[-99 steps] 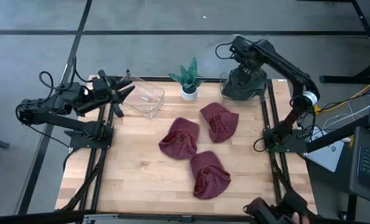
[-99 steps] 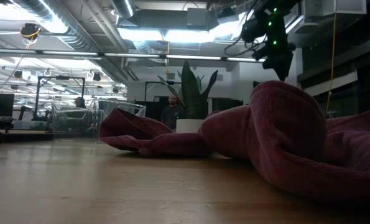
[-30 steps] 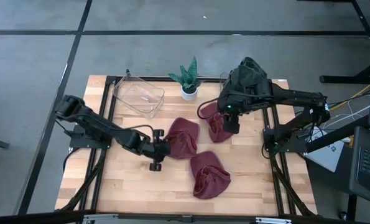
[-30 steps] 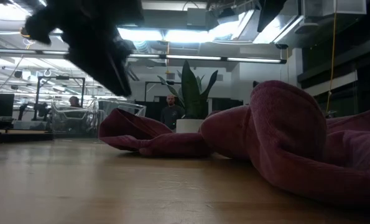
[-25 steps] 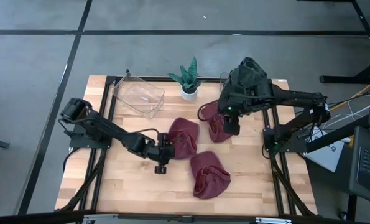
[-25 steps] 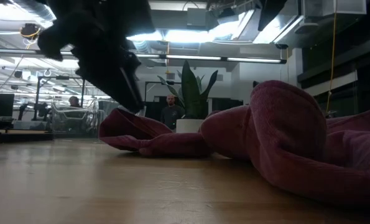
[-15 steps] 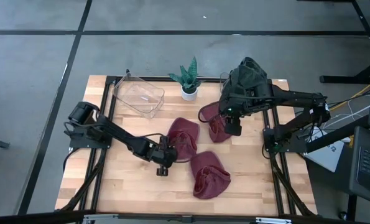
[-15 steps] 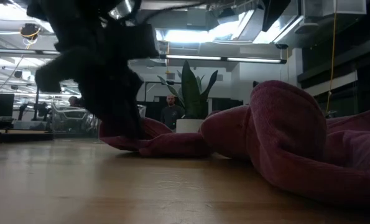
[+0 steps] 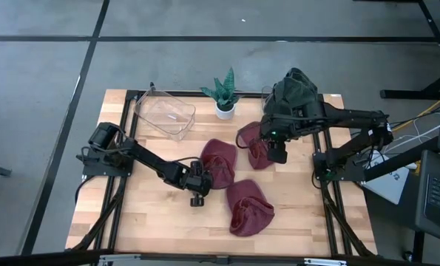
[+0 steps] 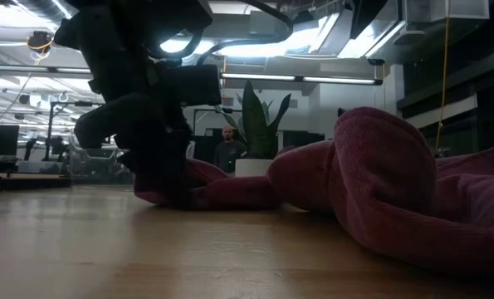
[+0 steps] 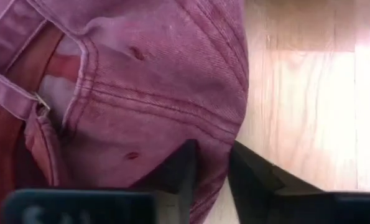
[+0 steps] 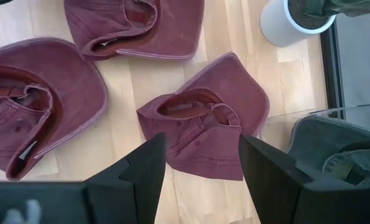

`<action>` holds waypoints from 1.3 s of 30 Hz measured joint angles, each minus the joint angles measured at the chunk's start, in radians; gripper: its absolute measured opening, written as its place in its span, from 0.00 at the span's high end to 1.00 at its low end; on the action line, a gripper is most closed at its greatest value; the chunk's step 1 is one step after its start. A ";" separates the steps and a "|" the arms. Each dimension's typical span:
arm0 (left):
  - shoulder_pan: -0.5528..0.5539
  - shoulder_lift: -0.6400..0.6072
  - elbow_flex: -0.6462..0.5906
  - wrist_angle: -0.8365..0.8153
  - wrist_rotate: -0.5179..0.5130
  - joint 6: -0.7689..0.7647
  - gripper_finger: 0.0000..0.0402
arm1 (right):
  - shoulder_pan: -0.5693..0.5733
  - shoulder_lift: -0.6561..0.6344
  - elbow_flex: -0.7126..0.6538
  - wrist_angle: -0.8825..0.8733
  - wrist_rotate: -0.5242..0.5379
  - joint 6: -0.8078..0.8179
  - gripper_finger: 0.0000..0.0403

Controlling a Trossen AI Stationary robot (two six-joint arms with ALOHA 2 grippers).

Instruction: Pick & Place hat

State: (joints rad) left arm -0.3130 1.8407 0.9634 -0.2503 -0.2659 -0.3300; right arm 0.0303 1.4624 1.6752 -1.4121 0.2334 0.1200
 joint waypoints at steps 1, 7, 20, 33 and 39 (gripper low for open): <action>0.000 -0.007 0.000 0.001 0.001 -0.007 0.85 | 0.004 0.000 0.000 0.000 0.000 0.000 0.50; 0.002 -0.064 -0.007 -0.022 0.010 -0.061 0.98 | 0.022 0.000 0.000 0.006 0.002 0.000 0.50; 0.001 -0.417 -0.005 0.055 -0.175 -0.121 0.99 | 0.023 0.000 0.000 0.010 0.065 0.001 0.50; 0.001 -0.705 -0.004 0.179 -0.514 -0.125 0.99 | 0.023 0.000 0.000 0.056 0.064 -0.019 0.50; 0.001 -0.765 -0.003 0.174 -0.785 -0.190 0.98 | 0.022 0.000 0.000 0.103 0.068 -0.027 0.50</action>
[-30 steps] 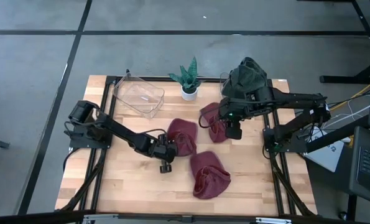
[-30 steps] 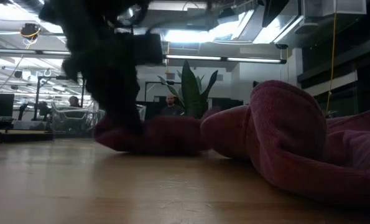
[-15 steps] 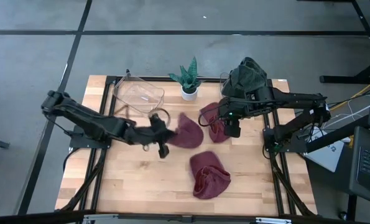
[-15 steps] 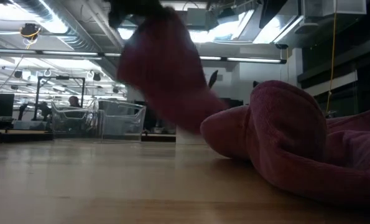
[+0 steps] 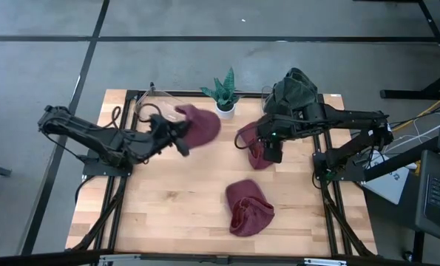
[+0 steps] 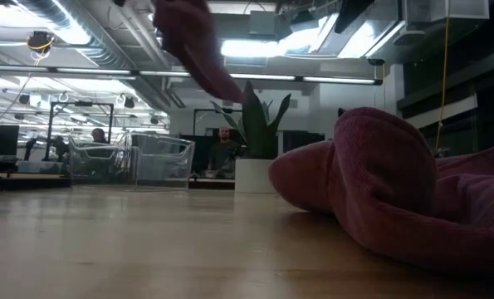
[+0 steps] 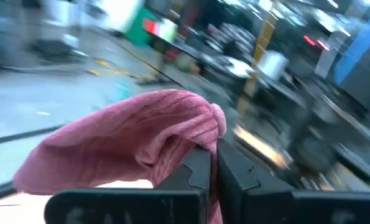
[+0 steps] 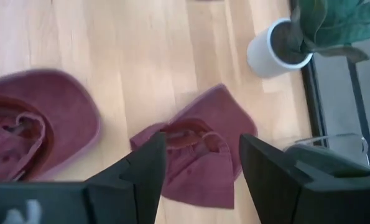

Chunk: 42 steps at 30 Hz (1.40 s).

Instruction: Pick & Place hat

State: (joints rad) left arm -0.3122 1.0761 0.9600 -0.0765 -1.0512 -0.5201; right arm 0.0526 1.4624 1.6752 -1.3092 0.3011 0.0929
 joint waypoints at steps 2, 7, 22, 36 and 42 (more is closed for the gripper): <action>0.000 -0.016 0.000 -0.001 -0.091 -0.006 0.98 | -0.004 0.000 0.000 0.019 0.018 0.000 0.50; 0.014 -0.071 0.000 -0.029 -0.301 0.154 0.98 | -0.038 0.000 0.000 0.050 0.021 -0.018 0.50; 0.255 -0.282 0.000 -0.128 -0.272 0.482 0.99 | -0.228 0.000 0.000 0.190 0.020 0.065 0.50; 0.685 -0.253 0.000 -0.572 0.290 0.105 0.99 | -0.284 0.000 0.000 0.221 0.020 0.138 0.50; 0.760 -0.190 0.000 -0.593 0.441 0.073 0.99 | -0.286 0.000 0.000 0.221 0.020 0.164 0.50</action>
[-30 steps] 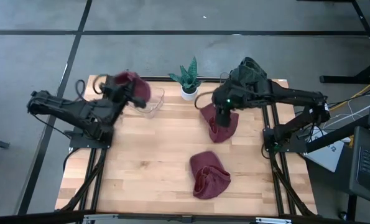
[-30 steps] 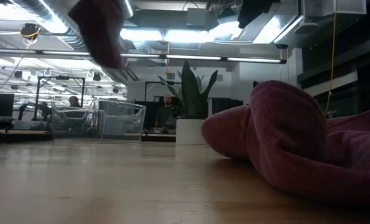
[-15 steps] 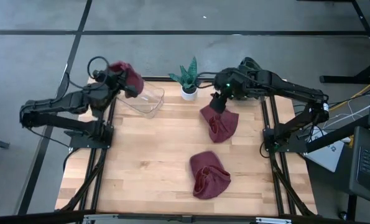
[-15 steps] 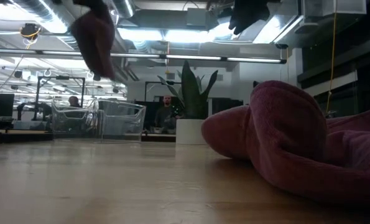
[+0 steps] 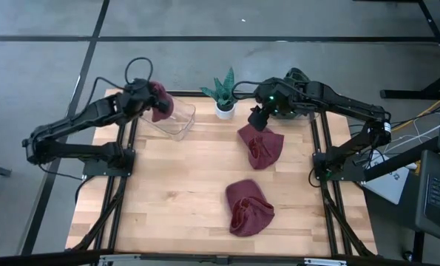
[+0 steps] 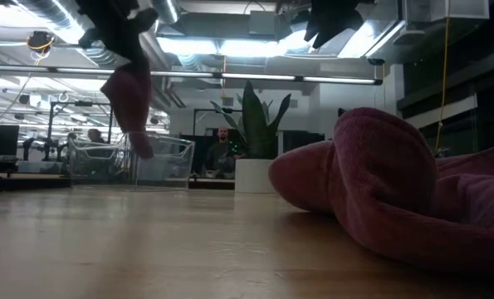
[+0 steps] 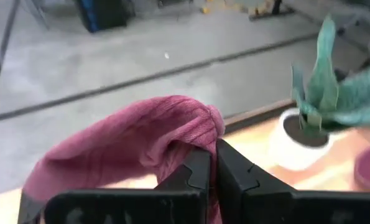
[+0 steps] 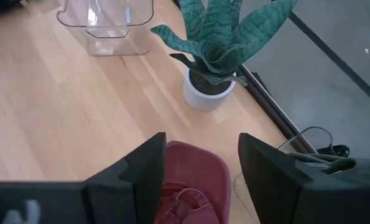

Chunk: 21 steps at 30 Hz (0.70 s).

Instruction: Pick & Place hat

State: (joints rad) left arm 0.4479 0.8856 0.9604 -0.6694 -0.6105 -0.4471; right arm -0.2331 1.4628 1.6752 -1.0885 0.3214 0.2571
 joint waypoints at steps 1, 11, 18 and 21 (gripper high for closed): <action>0.002 0.012 0.000 -0.007 0.012 -0.003 0.99 | 0.000 0.000 0.000 0.000 0.000 0.003 0.50; 0.068 0.187 0.000 0.107 0.009 0.107 0.97 | 0.000 0.000 0.000 0.000 0.026 0.027 0.50; 0.127 0.320 0.000 0.231 0.027 0.179 0.97 | 0.000 0.000 0.000 0.000 0.026 0.032 0.50; 0.150 0.364 0.000 0.289 0.028 0.215 0.97 | 0.000 0.000 0.000 0.000 0.026 0.035 0.50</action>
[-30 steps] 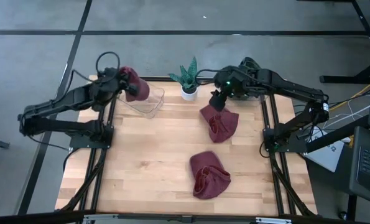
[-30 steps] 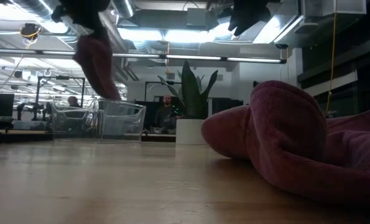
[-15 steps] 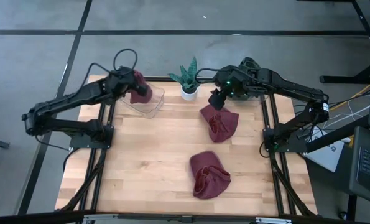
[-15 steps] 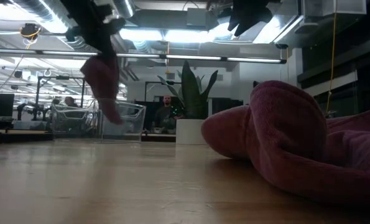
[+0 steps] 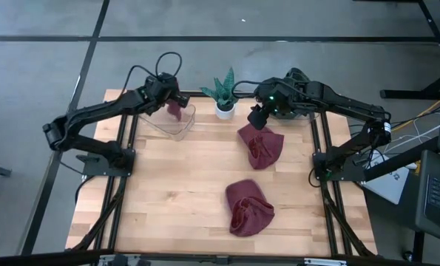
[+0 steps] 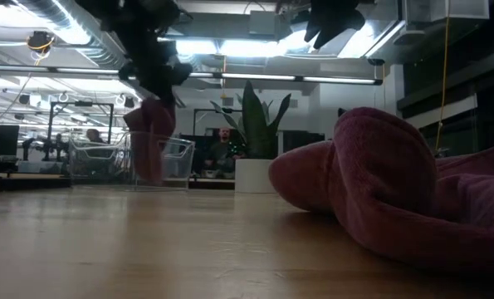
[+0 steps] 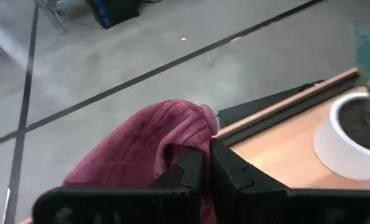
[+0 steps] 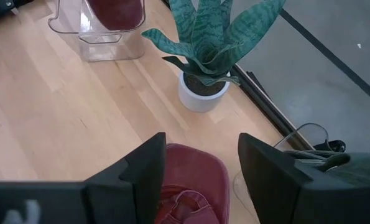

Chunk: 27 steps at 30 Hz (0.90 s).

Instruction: Pick & Place hat

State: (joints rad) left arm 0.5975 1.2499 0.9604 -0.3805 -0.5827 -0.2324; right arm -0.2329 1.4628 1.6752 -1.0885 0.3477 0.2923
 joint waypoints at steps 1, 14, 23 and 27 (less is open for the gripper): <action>0.008 0.014 0.000 0.020 0.000 0.012 0.97 | 0.000 0.000 0.000 0.000 0.000 0.000 0.50; 0.074 0.105 0.000 0.121 0.081 0.106 0.96 | 0.000 0.000 0.000 0.000 0.000 0.009 0.50; 0.074 0.107 0.000 0.150 0.083 0.140 0.96 | 0.000 0.000 0.000 -0.002 0.000 0.009 0.50; 0.074 0.107 0.000 0.161 0.081 0.150 0.94 | 0.000 0.000 0.000 -0.002 0.000 0.007 0.50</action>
State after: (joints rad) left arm 0.6712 1.3571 0.9604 -0.2191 -0.5022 -0.0826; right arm -0.2329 1.4628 1.6752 -1.0908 0.3477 0.2990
